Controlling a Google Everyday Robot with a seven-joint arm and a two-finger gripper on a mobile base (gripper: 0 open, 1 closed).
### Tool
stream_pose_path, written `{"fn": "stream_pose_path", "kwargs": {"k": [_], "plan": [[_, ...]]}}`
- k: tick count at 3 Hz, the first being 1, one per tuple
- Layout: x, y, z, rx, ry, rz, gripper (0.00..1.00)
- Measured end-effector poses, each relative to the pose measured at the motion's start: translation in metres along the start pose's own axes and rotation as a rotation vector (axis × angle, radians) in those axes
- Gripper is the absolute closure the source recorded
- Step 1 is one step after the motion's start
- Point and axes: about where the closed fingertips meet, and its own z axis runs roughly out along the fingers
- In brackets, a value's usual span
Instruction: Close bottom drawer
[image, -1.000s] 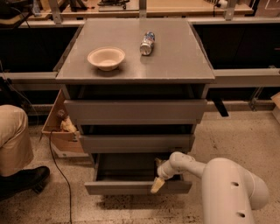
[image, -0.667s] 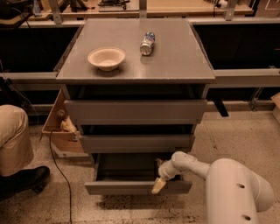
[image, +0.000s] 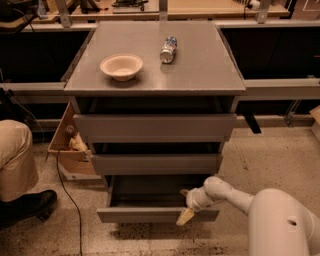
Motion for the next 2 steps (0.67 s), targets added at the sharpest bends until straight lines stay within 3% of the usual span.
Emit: {"fn": "stream_pose_path", "kwargs": {"k": [1, 2], "plan": [[0.014, 0.030, 0.002, -0.043, -0.046, 0.045, 0.40], [0.016, 0.049, -0.008, -0.044, -0.071, 0.057, 0.64]]}}
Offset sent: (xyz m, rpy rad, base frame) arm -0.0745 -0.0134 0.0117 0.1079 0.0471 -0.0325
